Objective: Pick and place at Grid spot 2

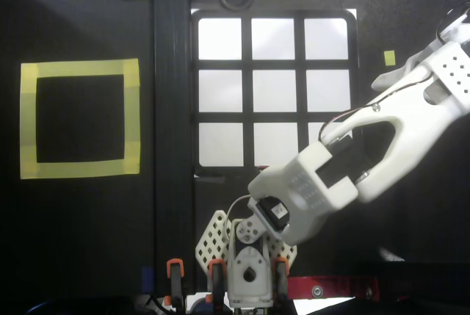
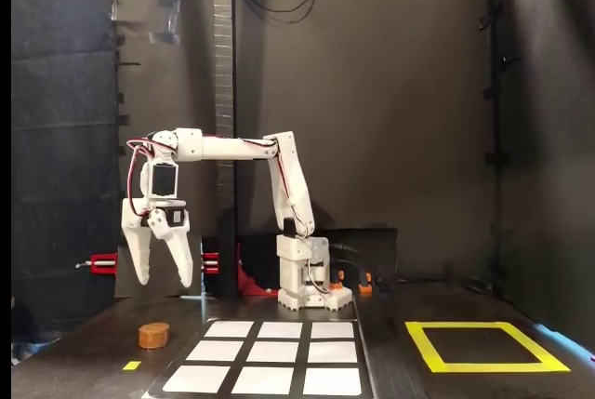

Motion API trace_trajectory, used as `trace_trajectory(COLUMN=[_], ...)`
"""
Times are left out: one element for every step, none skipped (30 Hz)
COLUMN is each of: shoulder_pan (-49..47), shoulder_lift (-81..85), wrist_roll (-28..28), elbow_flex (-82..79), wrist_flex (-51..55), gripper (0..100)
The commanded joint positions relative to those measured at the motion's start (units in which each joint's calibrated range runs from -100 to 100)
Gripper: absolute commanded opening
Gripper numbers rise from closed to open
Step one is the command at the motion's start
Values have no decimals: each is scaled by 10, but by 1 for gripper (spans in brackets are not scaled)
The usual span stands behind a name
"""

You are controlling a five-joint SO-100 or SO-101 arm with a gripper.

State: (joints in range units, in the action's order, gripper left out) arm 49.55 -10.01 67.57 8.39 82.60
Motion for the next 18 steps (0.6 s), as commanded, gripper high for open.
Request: trace_trajectory(shoulder_pan=[4,6,8,11,14,16,16,16,17,17,16,13,10,4,1,-4,-8,-12], shoulder_lift=[-11,-20,-31,-43,-54,-66,-79,-90,-97,-104,-111,-117,-124,-139,-148,-155,-159,-163], wrist_roll=[2,2,2,1,1,0,0,0,0,-2,-4,-7,-8,-10,-11,-14,-16,-18], elbow_flex=[21,21,21,21,21,21,20,20,20,20,20,20,20,20,20,20,20,20], wrist_flex=[-11,-19,-27,-35,-44,-54,-63,-70,-77,-79,-79,-79,-79,-86,-91,-96,-99,-102], gripper=[33,33,33,33,33,33,33,33,33,33,33,33,33,33,33,33,33,33])
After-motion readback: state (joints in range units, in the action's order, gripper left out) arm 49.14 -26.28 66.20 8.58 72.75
